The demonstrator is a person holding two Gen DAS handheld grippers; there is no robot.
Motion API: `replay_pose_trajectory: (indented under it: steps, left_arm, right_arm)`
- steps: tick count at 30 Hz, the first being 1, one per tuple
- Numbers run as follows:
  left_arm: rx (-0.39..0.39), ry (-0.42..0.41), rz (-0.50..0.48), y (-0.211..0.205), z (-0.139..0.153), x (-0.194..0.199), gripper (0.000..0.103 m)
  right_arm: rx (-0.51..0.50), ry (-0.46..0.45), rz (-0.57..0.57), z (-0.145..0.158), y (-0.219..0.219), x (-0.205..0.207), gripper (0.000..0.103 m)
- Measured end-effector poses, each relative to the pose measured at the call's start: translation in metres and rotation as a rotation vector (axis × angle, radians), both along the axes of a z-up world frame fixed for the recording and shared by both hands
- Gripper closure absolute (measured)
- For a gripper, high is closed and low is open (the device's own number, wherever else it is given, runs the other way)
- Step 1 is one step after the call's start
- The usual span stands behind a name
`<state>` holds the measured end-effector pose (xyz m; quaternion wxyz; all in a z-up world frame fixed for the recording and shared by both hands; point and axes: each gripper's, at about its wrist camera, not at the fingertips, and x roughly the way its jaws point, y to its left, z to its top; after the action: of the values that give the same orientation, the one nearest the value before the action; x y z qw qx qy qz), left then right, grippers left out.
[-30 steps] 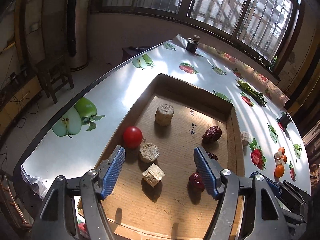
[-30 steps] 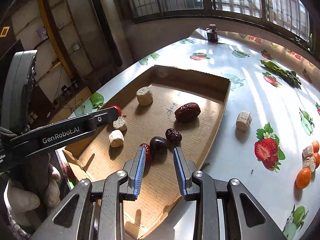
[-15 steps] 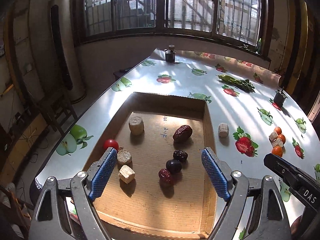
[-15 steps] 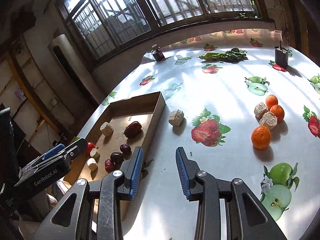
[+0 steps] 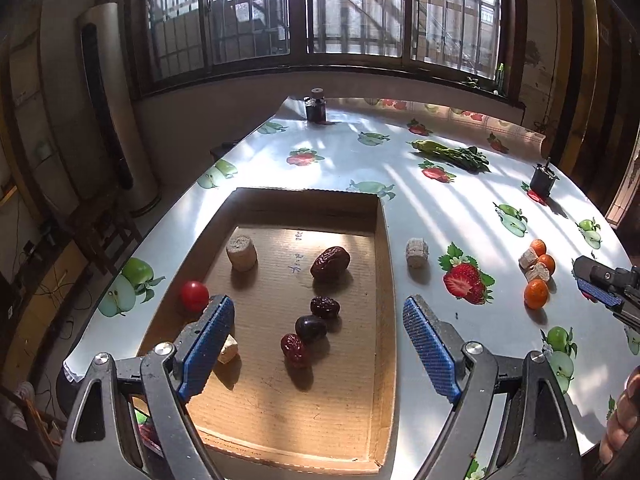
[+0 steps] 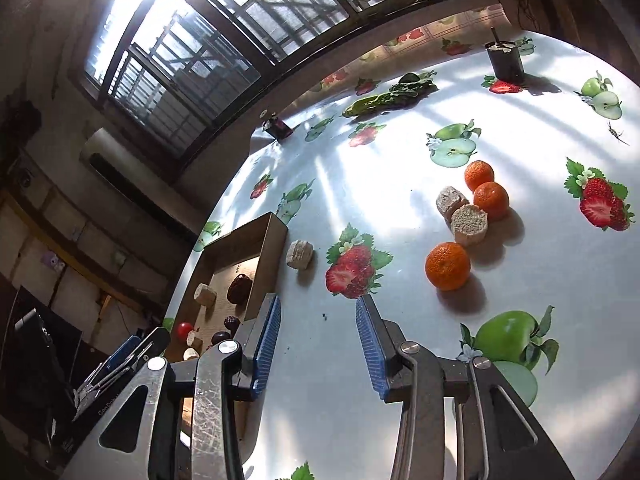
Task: Organize fruits
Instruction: 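Move both open grippers back to the food cluster, then grasp a white bread cube with the left gripper while the right grasps a tangerine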
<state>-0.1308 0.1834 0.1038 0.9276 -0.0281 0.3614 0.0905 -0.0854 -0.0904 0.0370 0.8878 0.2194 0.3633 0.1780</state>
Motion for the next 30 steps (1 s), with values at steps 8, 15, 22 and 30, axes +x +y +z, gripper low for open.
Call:
replay_pose_trajectory:
  steps: [8,15,22,30]
  left_arm:
    - [-0.079,-0.033,-0.084,-0.022,0.027,0.032,0.017]
    - [-0.092,0.031,-0.234,-0.072,0.015,0.087,0.017]
    - [-0.05,0.223,-0.297,-0.096,-0.048,0.148,0.02]
    - [-0.034,0.343,-0.255,-0.09,-0.087,0.184,0.034]
  right_arm:
    - [-0.234,-0.204,-0.266,0.096,-0.094,0.016,0.055]
    - [-0.235,-0.118,-0.241,0.07,-0.103,0.053,0.047]
    - [-0.189,0.04,-0.106,-0.007,-0.068,0.076,0.048]
    - [-0.186,0.068,0.002,-0.032,-0.037,0.072,0.048]
